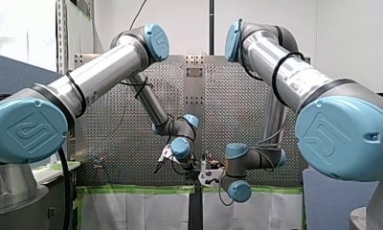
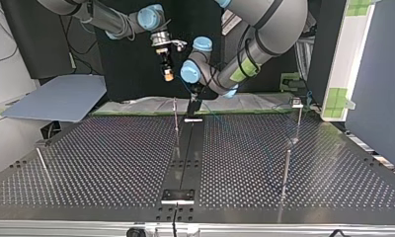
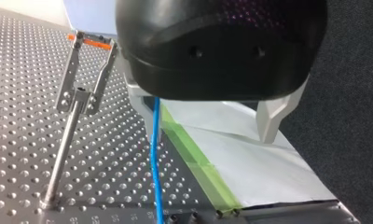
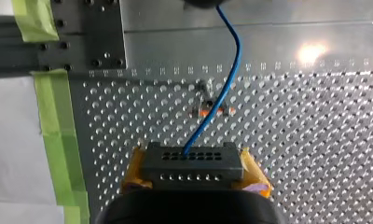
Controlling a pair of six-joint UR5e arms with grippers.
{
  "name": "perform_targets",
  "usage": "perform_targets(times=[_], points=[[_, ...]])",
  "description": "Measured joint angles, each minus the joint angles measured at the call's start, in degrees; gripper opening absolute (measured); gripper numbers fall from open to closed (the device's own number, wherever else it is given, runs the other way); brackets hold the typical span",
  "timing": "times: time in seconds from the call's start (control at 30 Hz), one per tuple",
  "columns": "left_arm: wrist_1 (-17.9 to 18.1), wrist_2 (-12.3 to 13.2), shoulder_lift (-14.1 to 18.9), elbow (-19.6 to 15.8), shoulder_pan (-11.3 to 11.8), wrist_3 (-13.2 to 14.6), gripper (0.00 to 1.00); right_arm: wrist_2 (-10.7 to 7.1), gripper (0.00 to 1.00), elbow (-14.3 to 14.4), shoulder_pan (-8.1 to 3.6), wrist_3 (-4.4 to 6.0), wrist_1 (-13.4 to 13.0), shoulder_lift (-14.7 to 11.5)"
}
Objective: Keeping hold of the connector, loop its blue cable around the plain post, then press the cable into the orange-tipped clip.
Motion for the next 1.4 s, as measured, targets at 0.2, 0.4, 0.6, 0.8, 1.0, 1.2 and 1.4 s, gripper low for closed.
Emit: perform_targets(times=[0.2,0.4,0.6,0.8,1.0,1.2,1.4], points=[[0.02,-0.05,0.02,0.03,0.16,-0.09,1.0,1.82,0.0,-0.03,-0.66,-0.6,1.64,0.0],[0.08,0.13,0.02,0.02,0.21,-0.1,1.0,2.47,0.0,-0.05,-0.82,-1.13,2.37,0.0],[0.31,1.42,0.01,0.03,0.12,-0.04,1.0,2.45,0.0,-0.03,-0.84,-1.45,2.85,0.0],[1.22,2.0,0.0,0.03,0.02,0.28,1.0,2.45,0.0,-0.03,-0.7,-1.47,3.33,0.0],[2.86,2.26,0.0,0.03,-0.19,1.1,1.0,2.55,0.0,-0.04,-0.9,-1.32,4.15,0.0],[4.82,2.3,0.01,0.04,-0.12,1.74,1.0,2.89,0.0,-0.04,-1.13,-1.38,4.67,0.0],[5.24,2.3,0.02,0.04,0.01,1.83,1.0,2.98,0.0,-0.04,-1.34,-1.47,4.75,0.0]])
